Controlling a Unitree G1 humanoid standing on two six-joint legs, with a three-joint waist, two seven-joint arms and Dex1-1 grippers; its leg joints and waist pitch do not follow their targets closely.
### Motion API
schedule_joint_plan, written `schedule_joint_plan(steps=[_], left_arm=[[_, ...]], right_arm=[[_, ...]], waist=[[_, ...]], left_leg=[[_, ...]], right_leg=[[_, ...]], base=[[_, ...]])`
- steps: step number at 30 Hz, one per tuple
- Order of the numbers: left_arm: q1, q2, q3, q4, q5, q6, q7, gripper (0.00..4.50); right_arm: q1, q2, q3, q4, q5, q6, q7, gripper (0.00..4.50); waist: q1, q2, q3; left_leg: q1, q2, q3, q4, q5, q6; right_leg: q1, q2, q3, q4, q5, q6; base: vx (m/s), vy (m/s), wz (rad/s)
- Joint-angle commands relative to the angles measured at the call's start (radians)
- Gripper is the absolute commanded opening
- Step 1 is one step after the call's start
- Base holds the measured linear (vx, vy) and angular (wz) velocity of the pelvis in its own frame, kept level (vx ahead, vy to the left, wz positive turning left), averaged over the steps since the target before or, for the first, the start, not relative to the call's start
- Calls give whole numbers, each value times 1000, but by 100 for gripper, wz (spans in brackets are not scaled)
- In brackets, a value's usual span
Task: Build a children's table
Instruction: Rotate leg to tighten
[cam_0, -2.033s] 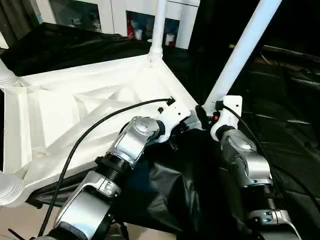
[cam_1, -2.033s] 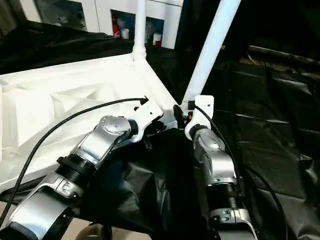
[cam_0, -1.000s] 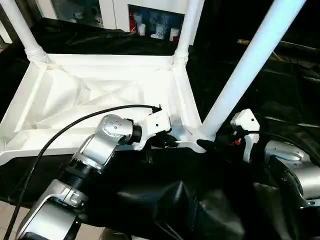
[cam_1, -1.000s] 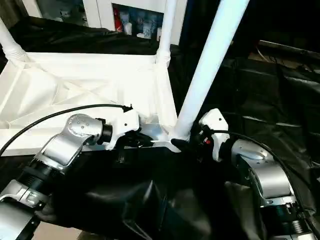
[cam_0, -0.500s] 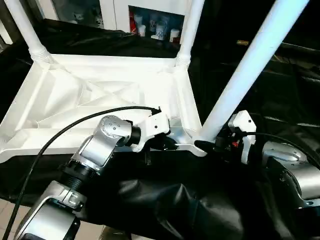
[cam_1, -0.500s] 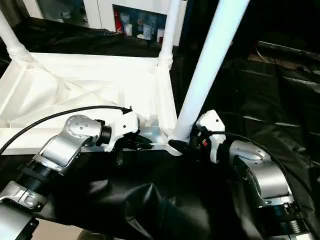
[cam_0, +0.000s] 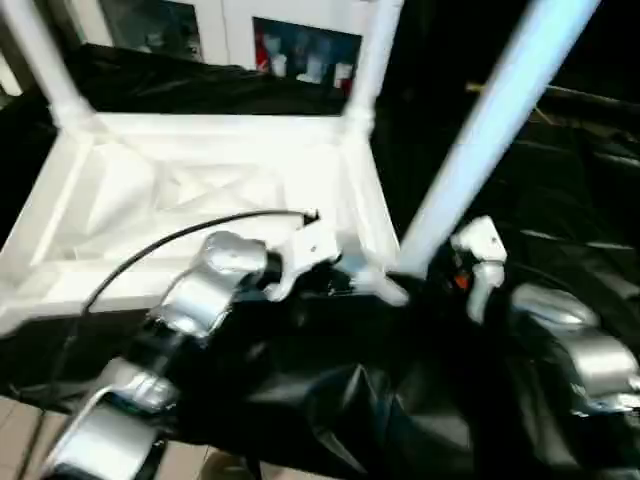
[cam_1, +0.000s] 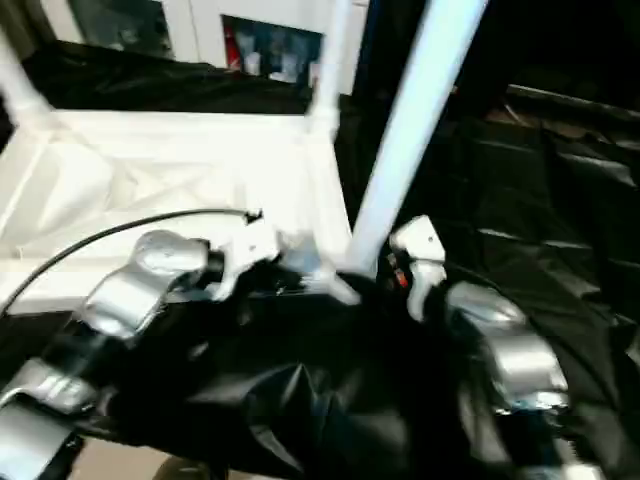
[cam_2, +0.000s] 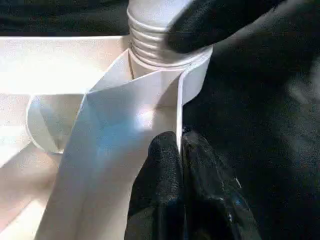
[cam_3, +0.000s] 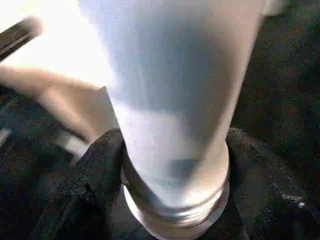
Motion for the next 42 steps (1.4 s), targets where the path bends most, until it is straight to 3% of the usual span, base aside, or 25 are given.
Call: schedule_joint_plan(steps=[1,4,5,7,12,13,15,20,21,23,25,27,32,34,40,42], left_arm=[[-33,-59,58,73,10,67,192,0],[-60,-95,74,109,16,100,268,0],[-85,-140,75,142,25,112,330,0],[-96,-163,72,156,31,110,356,0],[-97,-165,55,155,33,75,318,0],[-96,-161,50,153,32,67,309,0],[-81,-138,39,133,21,18,258,0],[-55,-93,23,96,4,-41,152,0],[-46,-77,19,83,-5,-38,116,0],[-41,-67,17,78,-5,-45,102,0],[-16,-28,3,47,-27,-83,17,0],[-9,-19,-1,38,-33,-91,-4,0],[44,37,-32,-55,-83,-95,-176,0],[60,52,-35,-84,-99,-85,-217,0],[79,69,-33,-121,-110,-71,-256,0],[81,71,-32,-124,-109,-70,-256,0]], right_arm=[[-7,72,-51,107,-29,65,-218,268],[-37,128,-67,154,-31,63,-303,267],[-80,196,-51,210,-39,39,-358,267],[-104,232,-37,235,-43,20,-367,267],[-124,246,-30,230,-51,-1,-344,267],[-127,245,-34,228,-45,-4,-338,302],[-133,214,-43,205,-28,-6,-293,337],[-121,131,-29,144,-16,-17,-166,365],[-108,97,-22,109,-3,-10,-106,365],[-97,70,-11,89,-2,-5,-72,365],[-45,-36,37,9,1,0,83,365],[-34,-58,44,-6,2,0,113,365],[10,-170,72,-75,21,-7,262,365],[19,-196,80,-93,28,-5,301,365],[26,-210,98,-105,37,1,356,365],[29,-213,103,-105,39,1,359,339]], waist=[[-3,-3,-69],[-6,1,-67],[-8,2,-68],[-9,1,-69],[-6,2,-68],[-7,1,-69],[-6,0,-69],[-6,-7,-73],[1,-7,-73],[1,-6,-73],[7,-8,-79],[9,-7,-78],[15,-4,-74],[17,-1,-74],[20,-4,-70],[19,-4,-70]], left_leg=[[42,25,-24,-76,-343,-44],[45,24,-28,-79,-393,-59],[44,23,-28,-79,-400,-59],[43,22,-33,-82,-409,-71],[40,24,-31,-86,-380,-50],[39,23,-30,-86,-376,-48],[39,24,-29,-85,-367,-37],[34,23,-25,-80,-308,-11],[34,24,-21,-76,-259,21],[33,24,-18,-73,-227,37],[29,24,-18,-67,-156,57],[28,23,-15,-63,-119,86],[34,29,-14,-63,-144,95],[39,30,-10,-62,-157,91],[39,31,-12,-69,-221,59],[38,31,-13,-69,-226,52]], right_leg=[[12,-5,8,-78,-360,-178],[7,-3,7,-87,-376,-142],[4,-4,8,-86,-377,-143],[10,-3,3,-88,-383,-127],[13,0,3,-86,-300,-121],[14,1,3,-85,-293,-122],[16,1,3,-84,-280,-125],[22,-2,3,-82,-249,-138],[26,-1,4,-79,-193,-149],[24,-1,5,-75,-159,-164],[35,1,2,-65,-83,-185],[34,4,3,-56,-14,-215],[34,3,5,-56,-40,-245],[26,5,7,-57,-56,-252],[23,0,8,-66,-166,-226],[22,-2,9,-67,-179,-217]], base=[[0,0,0],[-19,3,0],[0,0,0],[0,0,0],[0,0,0],[0,0,0],[0,0,0],[0,0,0],[0,0,0],[0,0,0],[0,0,0],[0,0,0],[0,0,0],[0,0,0],[0,0,0],[0,0,0]])
